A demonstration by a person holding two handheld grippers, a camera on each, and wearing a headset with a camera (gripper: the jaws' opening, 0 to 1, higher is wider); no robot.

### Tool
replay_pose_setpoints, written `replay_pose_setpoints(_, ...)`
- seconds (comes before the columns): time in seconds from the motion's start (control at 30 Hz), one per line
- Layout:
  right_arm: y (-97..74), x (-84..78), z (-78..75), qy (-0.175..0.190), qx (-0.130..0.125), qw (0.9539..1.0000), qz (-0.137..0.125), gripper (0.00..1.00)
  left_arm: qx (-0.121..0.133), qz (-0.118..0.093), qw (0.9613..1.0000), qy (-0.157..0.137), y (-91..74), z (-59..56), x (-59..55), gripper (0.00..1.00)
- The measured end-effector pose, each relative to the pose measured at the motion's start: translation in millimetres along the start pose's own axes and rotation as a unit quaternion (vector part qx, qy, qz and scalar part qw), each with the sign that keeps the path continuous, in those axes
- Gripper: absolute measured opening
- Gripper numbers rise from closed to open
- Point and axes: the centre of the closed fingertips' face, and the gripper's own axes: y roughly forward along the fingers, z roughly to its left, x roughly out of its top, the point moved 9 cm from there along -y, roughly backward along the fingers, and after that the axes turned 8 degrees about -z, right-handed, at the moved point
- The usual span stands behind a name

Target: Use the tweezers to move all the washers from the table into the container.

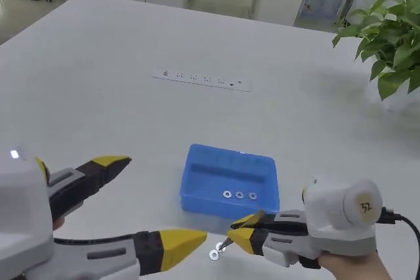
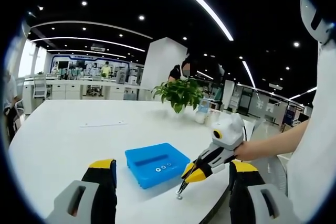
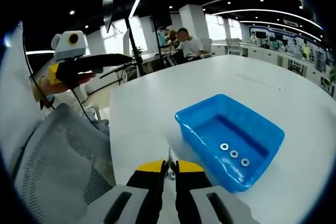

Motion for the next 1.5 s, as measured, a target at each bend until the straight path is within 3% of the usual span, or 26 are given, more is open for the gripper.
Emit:
replay_pose_setpoints(0.37,1.5,0.6,1.7,-0.022,0.013,0.9993,0.026,0.03,-0.001,0.002,1.0,0.0,0.3,0.2,-0.8,0.9)
replay_pose_setpoints(0.43,2.2,2.7,2.2,-0.041,0.016,0.9982,0.042,0.03,-0.002,0.002,1.0,0.0,0.8,0.2,-0.5,0.9)
replay_pose_setpoints(0.63,8.8,11.5,7.7,-0.123,0.036,0.9868,0.099,0.03,-0.006,0.002,1.0,0.0,3.2,-0.6,0.1,0.9)
replay_pose_setpoints(0.77,12.5,15.4,4.0,-0.108,0.037,0.9883,0.102,0.02,-0.009,0.0,1.0,0.002,5.0,-1.3,1.6,0.9)
replay_pose_setpoints(0.87,9.3,24.1,3.2,-0.091,0.032,0.9914,0.089,0.02,-0.007,-0.006,1.0,0.001,4.1,-1.2,4.9,0.9)
replay_pose_setpoints(0.9,7.1,33.9,5.9,-0.082,0.041,0.994,0.06,0.02,-0.005,-0.007,1.0,-0.001,3.5,-0.7,5.1,0.9)
replay_pose_setpoints(1.03,-5.4,67.7,3.8,-0.06,0.051,0.9967,-0.018,0.02,-0.002,-0.007,0.9999,-0.008,1.7,1.2,2.7,0.89)
replay_pose_setpoints(1.1,-8.7,82.4,-6.5,-0.039,0.04,0.9967,-0.06,0.03,-0.002,-0.003,1.0,-0.008,1.2,1.9,1.3,0.89)
replay_pose_setpoints(1.13,-7.2,86.8,-17.1,-0.021,0.02,0.9967,-0.077,0.03,-0.001,-0.003,1.0,-0.008,0.9,2.3,0.9,0.89)
replay_pose_setpoints(1.2,-2.3,87.5,-33.5,0.004,-0.01,0.9968,-0.08,0.03,0.002,-0.003,0.9999,-0.011,0.2,4.0,0.3,0.88)
replay_pose_setpoints(1.3,10.3,77.5,-50.0,0.02,-0.041,0.998,-0.045,0.03,0.006,-0.004,0.9999,-0.011,-2.1,6.4,1.1,0.87)
replay_pose_setpoints(1.5,32.8,67.2,-66.6,0.022,-0.037,0.9991,-0.005,0.03,0.016,-0.01,0.9996,-0.02,-8.7,15.5,2.0,0.87)
